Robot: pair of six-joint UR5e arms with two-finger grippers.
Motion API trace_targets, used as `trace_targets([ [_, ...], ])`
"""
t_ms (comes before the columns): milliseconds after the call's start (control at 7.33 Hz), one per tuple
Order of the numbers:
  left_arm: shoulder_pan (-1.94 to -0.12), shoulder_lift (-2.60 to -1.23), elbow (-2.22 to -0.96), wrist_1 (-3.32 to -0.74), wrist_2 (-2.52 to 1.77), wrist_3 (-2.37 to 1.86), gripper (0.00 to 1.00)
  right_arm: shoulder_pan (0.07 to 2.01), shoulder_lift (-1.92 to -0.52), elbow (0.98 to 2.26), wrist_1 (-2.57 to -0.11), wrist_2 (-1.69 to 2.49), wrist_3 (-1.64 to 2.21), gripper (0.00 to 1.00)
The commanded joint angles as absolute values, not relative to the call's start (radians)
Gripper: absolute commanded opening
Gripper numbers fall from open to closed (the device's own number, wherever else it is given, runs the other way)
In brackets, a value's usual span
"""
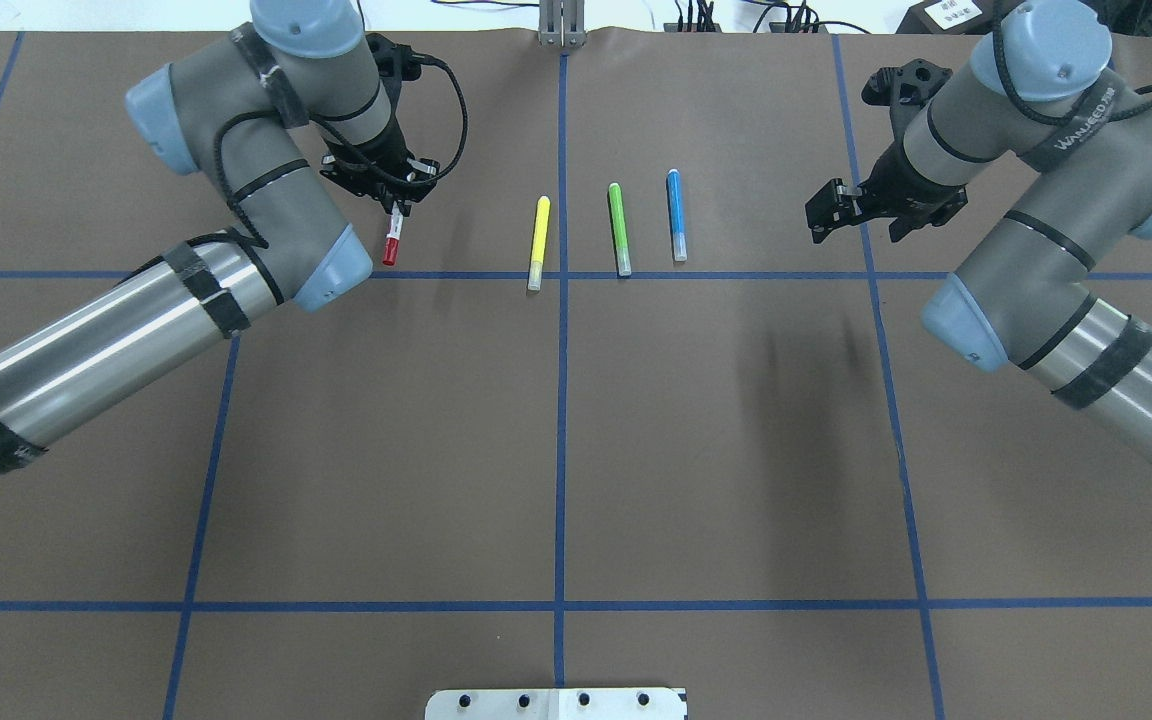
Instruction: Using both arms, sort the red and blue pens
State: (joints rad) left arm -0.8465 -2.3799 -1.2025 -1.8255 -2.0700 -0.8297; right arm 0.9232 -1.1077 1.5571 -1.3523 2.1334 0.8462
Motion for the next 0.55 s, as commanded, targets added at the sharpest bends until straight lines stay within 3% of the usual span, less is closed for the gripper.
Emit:
trace_targets([
  [0,-0.903,-2.138,-1.531,-1.822,-2.071,-0.871,0.0,0.916,-1.08,1.531,-1.351,2.126,0.859,0.99],
  [273,-0.969,-1.868,-1.794,-1.827,-2.071,-0.871,0.0,0.911,-1.054,1.51,-1.353,2.125,0.865,0.99],
  [409,-0.998,-1.765,-1.862,-1.842,-2.069,-0.861,0.0,0.91,-1.051,1.505,-1.351,2.125,0.874,0.99],
])
